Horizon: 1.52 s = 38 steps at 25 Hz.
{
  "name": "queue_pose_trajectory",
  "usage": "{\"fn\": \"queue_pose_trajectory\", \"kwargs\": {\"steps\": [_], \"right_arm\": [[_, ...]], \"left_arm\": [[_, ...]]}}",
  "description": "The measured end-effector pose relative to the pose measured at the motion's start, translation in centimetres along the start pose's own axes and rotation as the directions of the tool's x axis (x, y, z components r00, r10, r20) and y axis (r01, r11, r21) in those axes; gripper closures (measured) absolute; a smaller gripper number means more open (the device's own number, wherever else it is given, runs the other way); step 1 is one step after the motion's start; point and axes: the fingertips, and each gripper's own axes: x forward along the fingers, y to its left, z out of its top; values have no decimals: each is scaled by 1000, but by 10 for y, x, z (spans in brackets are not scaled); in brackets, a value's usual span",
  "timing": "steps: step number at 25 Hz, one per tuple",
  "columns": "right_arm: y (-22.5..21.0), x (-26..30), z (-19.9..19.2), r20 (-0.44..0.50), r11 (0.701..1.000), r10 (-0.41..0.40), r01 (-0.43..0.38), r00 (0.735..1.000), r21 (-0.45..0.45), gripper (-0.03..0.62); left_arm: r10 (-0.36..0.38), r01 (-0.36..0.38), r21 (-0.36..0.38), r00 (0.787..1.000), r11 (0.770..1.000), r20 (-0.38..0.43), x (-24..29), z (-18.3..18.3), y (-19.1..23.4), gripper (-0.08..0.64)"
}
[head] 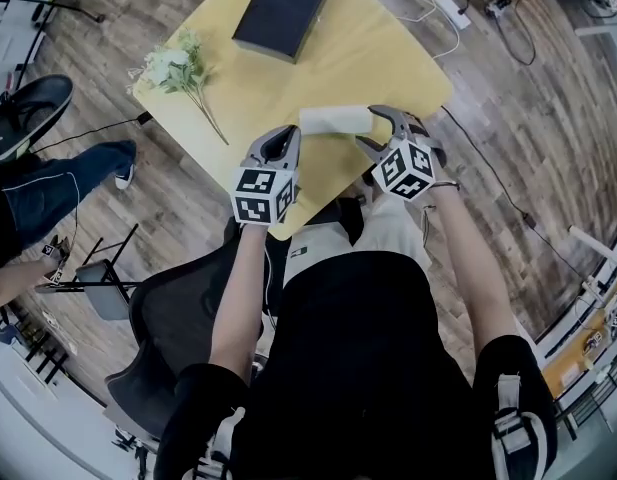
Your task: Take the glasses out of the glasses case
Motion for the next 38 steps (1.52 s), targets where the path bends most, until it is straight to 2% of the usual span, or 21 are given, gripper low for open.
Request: {"fn": "queue_pose_trajectory", "kwargs": {"steps": [7, 18, 25, 31, 38], "right_arm": [[6, 20, -9, -62, 987, 27, -37, 998, -154, 281], [7, 36, -18, -95, 974, 13, -34, 995, -226, 296], [9, 35, -19, -87, 970, 11, -32, 996, -239, 319], [9, 35, -19, -101, 970, 44, -67, 994, -234, 322], [8, 36, -18, -108, 970, 90, -112, 990, -215, 324]], "left_arm": [[6, -7, -29, 999, 1000, -34, 1, -18, 0, 535], [5, -9, -46, 995, 999, -100, 15, -45, 4, 535], [0, -7, -48, 991, 999, -131, 24, -59, 0, 535], [16, -22, -35, 983, 999, -181, 33, -74, 4, 534], [19, -28, -44, 981, 999, -191, 45, -77, 6, 534]]}}
